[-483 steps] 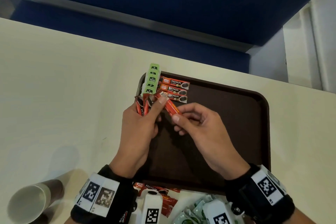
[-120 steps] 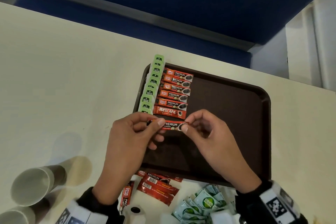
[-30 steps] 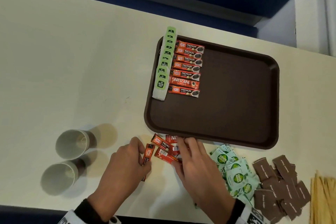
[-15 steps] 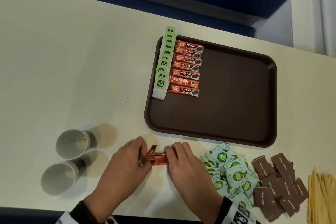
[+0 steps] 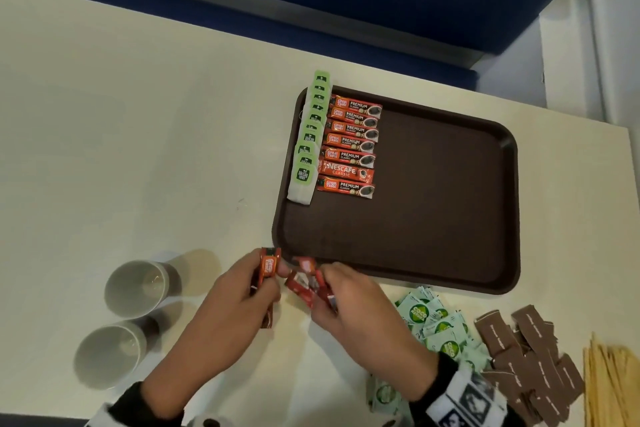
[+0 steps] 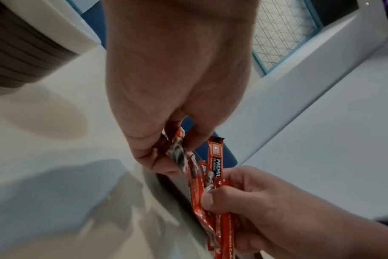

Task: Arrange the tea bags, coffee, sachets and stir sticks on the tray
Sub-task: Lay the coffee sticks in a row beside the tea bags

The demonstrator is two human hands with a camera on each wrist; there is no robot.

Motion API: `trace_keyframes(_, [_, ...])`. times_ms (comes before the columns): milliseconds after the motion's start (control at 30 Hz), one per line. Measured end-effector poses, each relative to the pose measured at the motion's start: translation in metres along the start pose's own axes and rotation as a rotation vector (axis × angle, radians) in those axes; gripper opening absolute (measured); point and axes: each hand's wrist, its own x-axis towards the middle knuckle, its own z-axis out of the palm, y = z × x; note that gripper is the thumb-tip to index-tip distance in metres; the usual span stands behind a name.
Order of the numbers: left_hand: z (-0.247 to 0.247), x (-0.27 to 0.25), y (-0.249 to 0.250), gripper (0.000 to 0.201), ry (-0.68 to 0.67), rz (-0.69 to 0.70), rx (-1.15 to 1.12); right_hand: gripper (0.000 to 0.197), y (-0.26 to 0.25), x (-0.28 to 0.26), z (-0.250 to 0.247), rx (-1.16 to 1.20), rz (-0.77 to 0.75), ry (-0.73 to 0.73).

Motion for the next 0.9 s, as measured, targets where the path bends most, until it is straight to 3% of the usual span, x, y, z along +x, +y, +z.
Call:
trace_keyframes(167, [0.008,0.022,0.044,0.025,0.055,0.018,-0.246,0.011,0.004,0.005,-0.043,0.486,0.064,0.06])
trace_keyframes(267, [0.019,0.039,0.068,0.023,0.009,0.022,-0.419,0.011,0.009,0.014,-0.062,0.848,0.09,0.061])
trace_keyframes(367, [0.032,0.047,0.088,0.03,-0.101,0.097,-0.437,0.017,0.011,0.024,-0.072,1.012,0.058,0.101])
trace_keyframes(500, [0.045,0.052,0.103,0.03,-0.092,0.221,-0.358,0.022,0.012,0.029,-0.082,1.07,0.039,0.154])
trace_keyframes(733, [0.053,0.065,0.11,0.026,-0.039,0.222,-0.357,0.023,0.003,0.03,-0.081,1.016,0.055,0.438])
trace_keyframes(900, [0.053,0.071,0.112,0.024,0.044,0.209,-0.412,0.014,0.0,0.032,-0.078,1.063,0.02,0.468])
